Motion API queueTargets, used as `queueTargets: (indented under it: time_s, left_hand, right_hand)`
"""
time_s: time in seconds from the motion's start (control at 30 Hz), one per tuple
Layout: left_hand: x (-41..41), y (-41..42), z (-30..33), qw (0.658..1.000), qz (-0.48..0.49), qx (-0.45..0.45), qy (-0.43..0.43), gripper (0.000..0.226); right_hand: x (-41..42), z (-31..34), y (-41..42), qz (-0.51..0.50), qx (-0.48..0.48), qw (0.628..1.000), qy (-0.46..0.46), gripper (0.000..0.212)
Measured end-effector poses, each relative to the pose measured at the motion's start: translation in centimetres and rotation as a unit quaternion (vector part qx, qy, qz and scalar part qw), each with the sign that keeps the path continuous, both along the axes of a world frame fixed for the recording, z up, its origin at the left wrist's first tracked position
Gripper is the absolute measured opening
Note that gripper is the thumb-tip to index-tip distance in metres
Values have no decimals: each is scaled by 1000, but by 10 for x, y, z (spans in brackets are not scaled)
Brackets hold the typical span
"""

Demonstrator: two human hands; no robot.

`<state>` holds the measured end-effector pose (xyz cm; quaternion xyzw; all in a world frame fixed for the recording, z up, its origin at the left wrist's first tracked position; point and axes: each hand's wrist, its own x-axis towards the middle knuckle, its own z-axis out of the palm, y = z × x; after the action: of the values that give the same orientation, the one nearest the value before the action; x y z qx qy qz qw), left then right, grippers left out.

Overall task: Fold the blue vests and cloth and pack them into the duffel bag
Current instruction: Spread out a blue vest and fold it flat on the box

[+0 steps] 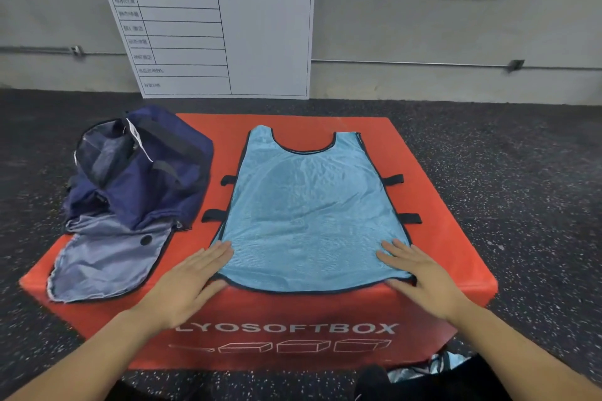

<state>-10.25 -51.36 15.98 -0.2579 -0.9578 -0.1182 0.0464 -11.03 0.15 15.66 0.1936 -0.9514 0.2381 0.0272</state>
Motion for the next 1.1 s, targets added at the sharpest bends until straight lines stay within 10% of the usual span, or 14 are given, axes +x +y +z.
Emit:
queueTargets:
  time_s: [0.23, 0.5, 1.1]
  left_hand:
    - [-23, 3, 7, 978, 81, 191, -24, 44]
    - [-76, 21, 44, 861, 152, 466, -133, 14]
    - [-136, 32, 48, 841, 132, 484, -205, 22]
  right_hand:
    - [-23, 17, 0, -51, -105, 993, -29, 47]
    - [-63, 52, -3, -139, -343, 928, -45, 24]
    - [-133, 43, -6, -220, -240, 942, -86, 55]
